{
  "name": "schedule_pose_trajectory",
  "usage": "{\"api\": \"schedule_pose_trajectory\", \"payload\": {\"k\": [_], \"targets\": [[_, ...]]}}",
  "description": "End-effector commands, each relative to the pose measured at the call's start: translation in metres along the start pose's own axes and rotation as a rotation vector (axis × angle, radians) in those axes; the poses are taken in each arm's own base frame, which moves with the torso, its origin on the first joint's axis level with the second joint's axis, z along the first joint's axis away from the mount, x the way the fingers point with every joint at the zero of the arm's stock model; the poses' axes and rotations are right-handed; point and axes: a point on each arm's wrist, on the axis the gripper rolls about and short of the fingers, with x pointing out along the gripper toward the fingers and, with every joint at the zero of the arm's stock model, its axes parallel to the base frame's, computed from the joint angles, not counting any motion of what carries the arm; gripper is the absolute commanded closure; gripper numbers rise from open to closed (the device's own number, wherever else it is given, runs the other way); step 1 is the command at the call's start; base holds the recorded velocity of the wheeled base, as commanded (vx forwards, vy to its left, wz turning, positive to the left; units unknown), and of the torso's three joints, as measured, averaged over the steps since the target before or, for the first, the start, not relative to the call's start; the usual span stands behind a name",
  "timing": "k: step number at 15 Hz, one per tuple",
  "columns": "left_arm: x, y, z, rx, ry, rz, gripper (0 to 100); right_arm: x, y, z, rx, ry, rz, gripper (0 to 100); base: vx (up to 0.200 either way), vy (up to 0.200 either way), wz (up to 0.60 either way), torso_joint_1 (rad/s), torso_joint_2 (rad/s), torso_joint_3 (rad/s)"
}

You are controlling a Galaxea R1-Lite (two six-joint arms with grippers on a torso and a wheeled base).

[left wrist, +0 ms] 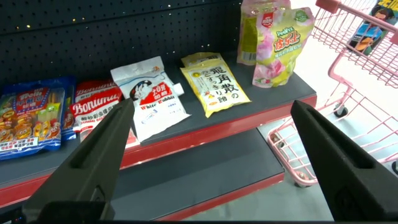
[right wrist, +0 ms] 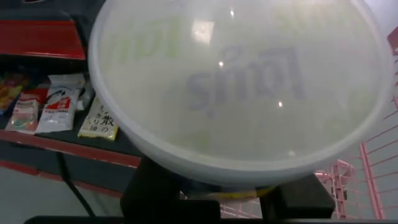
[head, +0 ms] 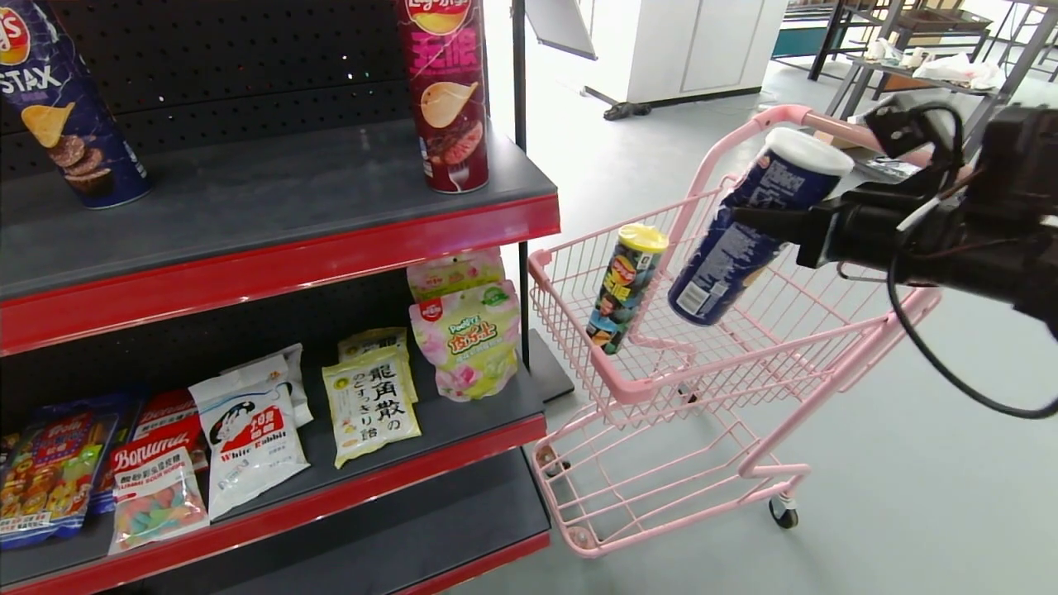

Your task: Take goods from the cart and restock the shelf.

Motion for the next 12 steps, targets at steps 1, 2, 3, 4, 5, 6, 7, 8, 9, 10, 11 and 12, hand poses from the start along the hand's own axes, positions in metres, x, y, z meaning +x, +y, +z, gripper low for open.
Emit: {"api": "schedule_pose_trajectory", "payload": {"k": [1,2,3,4,5,6,7,8,9,10,11,12], "targets": [[0.0,0.0,0.0,0.0,0.001,0.0,0,-0.085,0.074,0.038,-0.022,-0.002,0.129,100,0.0,0.0,0.0,0.0,0.0,0.0],[0.0,0.0,0.0,0.0,0.001,0.0,0,-0.098,0.089,0.03,-0.025,0.05,0.144,100,0.0,0.0,0.0,0.0,0.0,0.0],[0.0,0.0,0.0,0.0,0.001,0.0,0,-0.105,0.101,0.019,-0.04,0.099,0.163,100,0.0,0.0,0.0,0.0,0.0,0.0],[0.0,0.0,0.0,0.0,0.001,0.0,0,-0.107,0.105,0.014,-0.045,0.118,0.182,100,0.0,0.0,0.0,0.0,0.0,0.0],[0.0,0.0,0.0,0.0,0.001,0.0,0,-0.107,0.112,-0.002,-0.045,0.169,0.223,100,0.0,0.0,0.0,0.0,0.0,0.0],[0.0,0.0,0.0,0.0,0.001,0.0,0,-0.106,0.117,-0.019,-0.085,0.223,0.243,100,0.0,0.0,0.0,0.0,0.0,0.0],[0.0,0.0,0.0,0.0,0.001,0.0,0,-0.104,0.118,-0.025,-0.147,0.246,0.23,100,0.0,0.0,0.0,0.0,0.0,0.0],[0.0,0.0,0.0,0.0,0.001,0.0,0,-0.102,0.117,-0.028,-0.194,0.258,0.202,100,0.0,0.0,0.0,0.0,0.0,0.0],[0.0,0.0,0.0,0.0,0.001,0.0,0,-0.096,0.117,-0.031,-0.197,0.275,0.188,100,0.0,0.0,0.0,0.0,0.0,0.0],[0.0,0.0,0.0,0.0,0.001,0.0,0,-0.092,0.117,-0.031,-0.198,0.281,0.188,100,0.0,0.0,0.0,0.0,0.0,0.0],[0.0,0.0,0.0,0.0,0.001,0.0,0,-0.089,0.117,-0.028,-0.192,0.263,0.189,100,0.0,0.0,0.0,0.0,0.0,0.0],[0.0,0.0,0.0,0.0,0.001,0.0,0,-0.085,0.116,-0.028,-0.194,0.256,0.181,100,0.0,0.0,0.0,0.0,0.0,0.0]]}}
